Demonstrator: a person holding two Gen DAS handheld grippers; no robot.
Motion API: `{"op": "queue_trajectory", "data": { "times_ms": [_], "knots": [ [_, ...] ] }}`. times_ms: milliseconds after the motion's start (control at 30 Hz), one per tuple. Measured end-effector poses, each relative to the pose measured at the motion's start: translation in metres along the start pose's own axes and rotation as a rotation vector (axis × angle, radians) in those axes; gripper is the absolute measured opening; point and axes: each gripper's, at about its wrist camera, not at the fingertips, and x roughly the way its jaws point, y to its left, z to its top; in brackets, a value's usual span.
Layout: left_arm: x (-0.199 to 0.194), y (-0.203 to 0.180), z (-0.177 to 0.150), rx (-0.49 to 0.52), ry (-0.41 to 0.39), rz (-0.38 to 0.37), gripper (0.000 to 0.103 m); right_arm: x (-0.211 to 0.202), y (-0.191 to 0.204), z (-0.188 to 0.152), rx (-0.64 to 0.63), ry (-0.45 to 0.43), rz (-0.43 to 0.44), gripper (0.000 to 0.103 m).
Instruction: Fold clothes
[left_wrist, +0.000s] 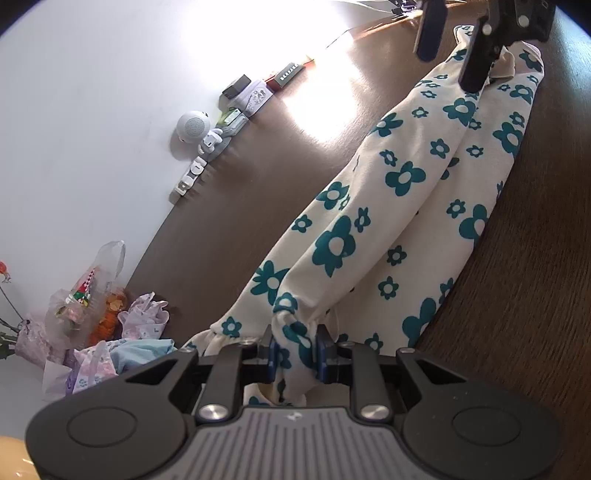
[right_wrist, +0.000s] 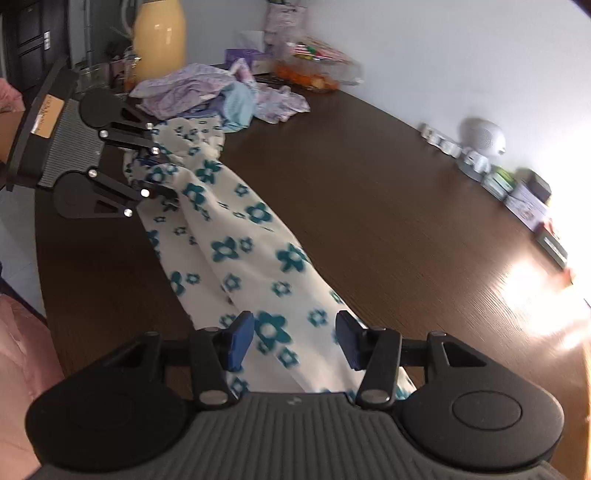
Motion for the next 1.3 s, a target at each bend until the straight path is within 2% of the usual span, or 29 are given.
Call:
{"op": "queue_trajectory", "data": {
  "times_ms": [67, 133, 333, 467, 500, 567, 600, 633, 700, 800, 867, 1000, 1067, 1133, 1167, 1200, 1300],
  "knots": [
    [0.001, 0.001, -0.001, -0.009, -0.003, -0.006, 0.022, 0.014, 0.014, 0.018, -0.054, -0.001, 0.048, 0.05],
    [-0.002, 0.004, -0.004, -0.02, -0.01, -0.015, 0.028, 0.028, 0.026, 0.036, -0.107, -0.001, 0.086, 0.05],
    [-0.006, 0.007, -0.016, 0.003, -0.009, -0.004, 0.039, 0.067, 0.055, 0.079, -0.24, 0.009, 0.14, 0.05],
    [-0.003, 0.006, -0.02, 0.045, -0.012, 0.018, 0.039, 0.095, 0.07, 0.096, -0.304, 0.024, 0.142, 0.05],
    [-0.001, 0.006, -0.02, 0.054, -0.014, 0.026, 0.03, 0.1, 0.073, 0.098, -0.314, 0.03, 0.141, 0.05],
    [0.003, 0.007, -0.017, 0.069, -0.017, 0.063, 0.008, 0.11, 0.077, 0.102, -0.327, 0.041, 0.144, 0.029],
    [0.005, 0.008, -0.016, 0.079, -0.021, 0.082, 0.008, 0.112, 0.077, 0.102, -0.32, 0.045, 0.153, 0.011],
    [0.006, 0.008, -0.016, 0.097, -0.033, 0.105, 0.008, 0.112, 0.076, 0.102, -0.314, 0.048, 0.158, 0.01],
    [0.009, 0.006, -0.017, 0.127, -0.04, 0.12, 0.01, 0.114, 0.075, 0.099, -0.309, 0.053, 0.161, 0.01],
    [0.017, 0.002, -0.026, 0.134, -0.012, 0.089, 0.013, 0.12, 0.075, 0.094, -0.295, 0.075, 0.171, 0.01],
    [0.017, 0.004, -0.033, 0.106, -0.022, 0.08, 0.013, 0.125, 0.077, 0.09, -0.3, 0.076, 0.167, 0.011],
    [0.005, 0.024, -0.045, 0.017, -0.013, 0.048, 0.024, 0.127, 0.075, 0.087, -0.289, 0.079, 0.169, 0.012],
    [-0.001, 0.033, -0.054, -0.009, -0.004, 0.043, 0.029, 0.126, 0.074, 0.087, -0.287, 0.081, 0.171, 0.016],
    [-0.01, 0.04, -0.062, -0.027, -0.001, 0.043, 0.042, 0.122, 0.072, 0.087, -0.277, 0.081, 0.187, 0.034],
    [-0.014, 0.043, -0.067, -0.034, 0.0, 0.045, 0.056, 0.119, 0.071, 0.088, -0.265, 0.076, 0.2, 0.039],
    [-0.018, 0.044, -0.071, -0.039, 0.0, 0.052, 0.061, 0.114, 0.068, 0.088, -0.25, 0.069, 0.213, 0.043],
    [-0.026, 0.051, -0.079, -0.068, 0.004, 0.044, 0.061, 0.099, 0.06, 0.091, -0.205, 0.04, 0.246, 0.043]
  ]
}}
